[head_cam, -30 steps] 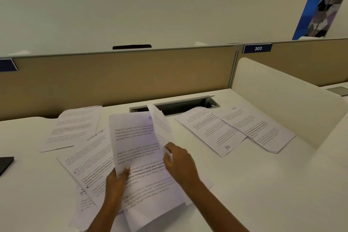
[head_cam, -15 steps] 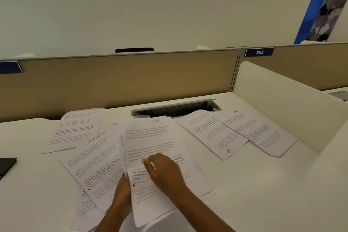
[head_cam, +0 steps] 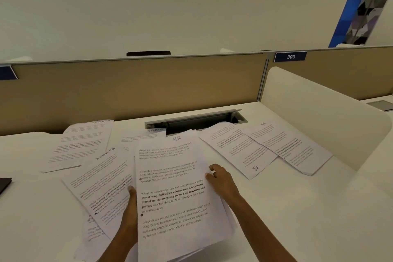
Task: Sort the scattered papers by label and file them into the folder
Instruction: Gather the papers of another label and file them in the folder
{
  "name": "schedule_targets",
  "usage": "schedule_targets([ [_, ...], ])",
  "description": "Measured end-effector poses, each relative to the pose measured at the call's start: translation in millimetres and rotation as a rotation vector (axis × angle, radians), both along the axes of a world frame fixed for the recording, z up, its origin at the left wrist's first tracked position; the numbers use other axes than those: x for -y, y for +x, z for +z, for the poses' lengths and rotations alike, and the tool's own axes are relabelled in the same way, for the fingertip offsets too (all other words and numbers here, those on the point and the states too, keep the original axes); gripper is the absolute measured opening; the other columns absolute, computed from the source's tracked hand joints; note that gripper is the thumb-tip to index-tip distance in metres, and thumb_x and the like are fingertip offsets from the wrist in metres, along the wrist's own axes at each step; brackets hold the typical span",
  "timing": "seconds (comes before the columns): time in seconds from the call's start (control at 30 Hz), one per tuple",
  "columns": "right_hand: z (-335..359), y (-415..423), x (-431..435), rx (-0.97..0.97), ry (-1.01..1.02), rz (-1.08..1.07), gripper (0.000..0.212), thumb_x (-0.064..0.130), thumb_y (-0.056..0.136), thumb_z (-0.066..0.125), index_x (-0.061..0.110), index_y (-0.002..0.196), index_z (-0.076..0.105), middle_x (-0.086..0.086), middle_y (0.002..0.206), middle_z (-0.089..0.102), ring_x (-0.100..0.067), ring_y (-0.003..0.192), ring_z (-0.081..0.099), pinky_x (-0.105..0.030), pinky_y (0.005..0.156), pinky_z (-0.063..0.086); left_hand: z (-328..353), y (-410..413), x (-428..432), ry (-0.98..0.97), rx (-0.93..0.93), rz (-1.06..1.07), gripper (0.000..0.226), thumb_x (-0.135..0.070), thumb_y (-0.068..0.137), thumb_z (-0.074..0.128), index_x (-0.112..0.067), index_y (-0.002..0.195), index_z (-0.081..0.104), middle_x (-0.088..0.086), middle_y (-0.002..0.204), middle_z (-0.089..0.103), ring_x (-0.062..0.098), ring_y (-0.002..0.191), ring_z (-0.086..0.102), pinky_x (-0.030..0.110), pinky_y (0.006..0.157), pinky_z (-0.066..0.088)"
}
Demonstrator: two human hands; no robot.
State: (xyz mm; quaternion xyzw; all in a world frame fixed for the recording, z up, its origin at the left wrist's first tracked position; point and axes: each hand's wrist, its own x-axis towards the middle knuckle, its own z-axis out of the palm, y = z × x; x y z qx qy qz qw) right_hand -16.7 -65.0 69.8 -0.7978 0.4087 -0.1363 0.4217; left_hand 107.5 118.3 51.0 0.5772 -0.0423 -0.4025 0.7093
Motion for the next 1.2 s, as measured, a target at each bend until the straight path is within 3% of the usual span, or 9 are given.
schedule_targets([
  [0.07, -4.0, -0.3, 1.9, 0.042, 0.026, 0.001, 0.029, 0.017, 0.094, 0.044, 0.006, 0.12, 0.051, -0.008, 0.117, 0.058, -0.013, 0.092, 0.052, -0.022, 0.075, 0.04, 0.9, 1.1, 3.4, -0.052, -0.038, -0.013, 0.055, -0.051, 0.093, 0.025, -0.008, 0.104, 0.057, 0.008, 0.058, 0.069, 0.023, 0.045, 0.065, 0.028, 0.037, 0.052],
  [0.2, -11.7, -1.4, 13.9, 0.029, -0.047, 0.016, 0.027, 0.02, 0.094, 0.046, 0.006, 0.115, 0.056, -0.006, 0.114, 0.06, -0.011, 0.09, 0.051, -0.018, 0.074, 0.037, -5.7, 2.6, 11.2, 0.015, 0.152, -0.055, 0.028, -0.01, 0.091, 0.049, -0.004, 0.118, 0.051, 0.004, 0.074, 0.073, 0.018, 0.059, 0.07, 0.028, 0.044, 0.054],
  [0.3, -22.9, -6.3, 34.3, -0.014, -0.217, -0.004, 0.023, 0.018, 0.093, 0.048, 0.007, 0.109, 0.061, -0.007, 0.112, 0.063, -0.016, 0.097, 0.058, -0.021, 0.08, 0.043, -11.1, 6.2, 18.3, 0.077, 0.206, -0.046, 0.03, -0.005, 0.091, 0.048, -0.009, 0.121, 0.049, 0.006, 0.088, 0.066, 0.015, 0.059, 0.069, 0.024, 0.044, 0.053],
  [0.47, -40.0, -20.3, 71.0, -0.432, -0.388, -0.07, 0.049, 0.03, 0.096, 0.04, 0.011, 0.139, 0.03, -0.011, 0.147, 0.027, -0.026, 0.138, 0.024, -0.04, 0.109, 0.027, -18.5, 13.7, 26.8, 0.108, 0.237, -0.04, 0.031, -0.007, 0.091, 0.049, -0.01, 0.122, 0.048, 0.009, 0.093, 0.065, 0.022, 0.073, 0.065, 0.033, 0.056, 0.057],
  [0.57, -52.7, -31.6, 84.8, -0.611, -0.377, -0.103, 0.054, 0.033, 0.098, 0.033, 0.011, 0.144, 0.016, -0.015, 0.153, 0.013, -0.032, 0.142, 0.01, -0.045, 0.112, 0.02, -21.6, 17.2, 29.8, 0.122, 0.225, -0.033, 0.038, -0.008, 0.091, 0.049, -0.006, 0.129, 0.046, 0.018, 0.107, 0.063, 0.028, 0.08, 0.063, 0.039, 0.068, 0.056],
  [0.77, -70.2, -49.3, 97.0, -0.639, -0.651, -0.123, 0.048, 0.006, 0.095, 0.031, 0.004, 0.142, 0.019, -0.016, 0.133, 0.044, -0.028, 0.122, 0.045, -0.033, 0.092, 0.045, -24.2, 23.0, 30.2, 0.138, 0.265, -0.029, 0.036, -0.008, 0.092, 0.049, -0.006, 0.127, 0.046, 0.01, 0.091, 0.064, 0.025, 0.076, 0.062, 0.023, 0.043, 0.054],
  [1.03, -77.1, -51.9, 87.9, -0.524, -0.622, -0.138, 0.04, 0.023, 0.097, 0.033, 0.002, 0.128, 0.046, -0.018, 0.128, 0.051, -0.031, 0.122, 0.048, -0.035, 0.092, 0.047, -27.7, 32.1, 21.7, 0.085, 0.259, 0.004, 0.03, -0.007, 0.092, 0.048, -0.01, 0.122, 0.048, 0.008, 0.091, 0.064, 0.026, 0.079, 0.062, 0.026, 0.047, 0.056],
  [1.13, -81.8, -52.1, 73.5, -0.478, -0.537, -0.028, 0.051, 0.037, 0.081, 0.034, 0.001, 0.091, 0.069, -0.018, 0.091, 0.068, -0.033, 0.086, 0.069, -0.034, 0.06, 0.058, -27.6, 36.3, 19.3, 0.046, 0.237, 0.028, 0.03, -0.008, 0.092, 0.047, -0.013, 0.122, 0.047, 0.008, 0.094, 0.063, 0.027, 0.082, 0.062, 0.028, 0.051, 0.057],
  [1.2, -86.9, -52.3, 58.7, -0.447, -0.576, -0.001, 0.049, 0.039, 0.074, 0.034, 0.007, 0.082, 0.071, -0.01, 0.083, 0.071, -0.027, 0.078, 0.071, -0.028, 0.055, 0.057, -26.7, 37.6, 18.7, 0.03, 0.227, 0.038, 0.032, -0.008, 0.092, 0.047, -0.011, 0.124, 0.047, 0.007, 0.095, 0.063, 0.026, 0.083, 0.061, 0.028, 0.052, 0.058],
])
